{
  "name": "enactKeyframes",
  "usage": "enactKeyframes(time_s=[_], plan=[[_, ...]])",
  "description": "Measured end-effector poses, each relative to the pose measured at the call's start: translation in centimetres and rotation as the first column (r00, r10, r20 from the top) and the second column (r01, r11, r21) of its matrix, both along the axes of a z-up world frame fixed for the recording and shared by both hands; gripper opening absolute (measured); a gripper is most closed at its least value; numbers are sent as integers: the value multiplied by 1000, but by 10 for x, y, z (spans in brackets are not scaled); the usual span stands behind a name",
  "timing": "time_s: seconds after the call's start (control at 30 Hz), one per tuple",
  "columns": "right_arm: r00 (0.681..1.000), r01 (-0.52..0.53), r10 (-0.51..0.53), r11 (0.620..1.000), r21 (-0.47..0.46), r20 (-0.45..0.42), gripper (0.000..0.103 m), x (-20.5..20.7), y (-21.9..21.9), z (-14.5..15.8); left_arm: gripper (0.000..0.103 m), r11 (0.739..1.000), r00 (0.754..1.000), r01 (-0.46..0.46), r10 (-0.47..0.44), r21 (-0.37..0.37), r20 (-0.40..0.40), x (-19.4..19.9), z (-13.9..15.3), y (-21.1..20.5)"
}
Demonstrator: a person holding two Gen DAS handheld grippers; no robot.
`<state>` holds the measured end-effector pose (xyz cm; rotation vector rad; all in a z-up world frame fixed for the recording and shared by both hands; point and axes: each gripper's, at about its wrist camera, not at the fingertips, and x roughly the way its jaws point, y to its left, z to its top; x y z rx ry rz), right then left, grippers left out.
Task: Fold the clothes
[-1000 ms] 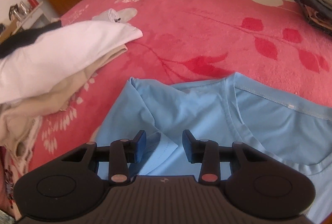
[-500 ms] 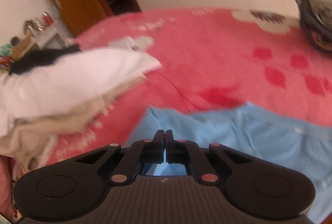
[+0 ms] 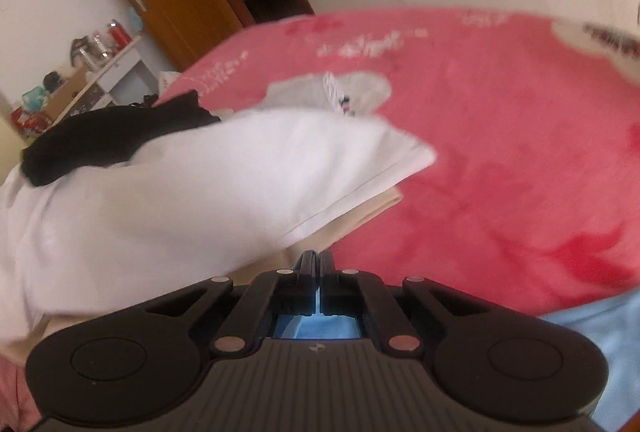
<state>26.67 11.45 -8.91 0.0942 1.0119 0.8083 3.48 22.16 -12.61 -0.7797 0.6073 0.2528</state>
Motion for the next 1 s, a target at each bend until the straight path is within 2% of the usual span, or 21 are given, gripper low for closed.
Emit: enactKeyframes(time_s=[0.2,0.27,0.33,0.4,0.43,0.57,0.63,0.7,0.8,0.9,1.0], plan=[[998,29,-28,999,18,-49,3,10,29,-24,3,996,995,-90,91,25,-29,3,-3,18],[998,25,-25,1000,10,-63,5,12,33,-28,1,991,989,-127,130,51,-67,3,-2,18],[997,13,-12,1000,9,-76,14,13,33,-28,1,987,983,-154,158,54,-94,3,-2,20],[998,11,-9,999,40,-67,46,13,26,-22,1,986,981,-167,168,20,-100,2,-4,25],[998,17,-14,998,66,-56,49,13,19,-18,1,985,980,-172,173,16,-98,1,-3,26],[997,37,-24,981,188,-72,50,13,-16,0,2,980,977,-195,198,49,-76,-4,7,30],[997,25,-10,976,214,-70,48,9,-31,9,2,975,975,-209,214,71,-66,-8,15,33],[998,-38,46,986,165,-46,33,-6,-19,2,2,973,974,-211,217,89,-66,-10,23,36],[990,-135,137,987,81,-14,17,-28,3,-10,6,973,973,-212,219,96,-75,-14,31,37],[973,-229,229,974,-6,10,14,-50,24,-22,10,973,973,-209,217,97,-75,-20,37,33],[947,-316,320,944,-95,25,15,-72,46,-35,14,974,977,-194,203,121,-71,-20,39,25]])
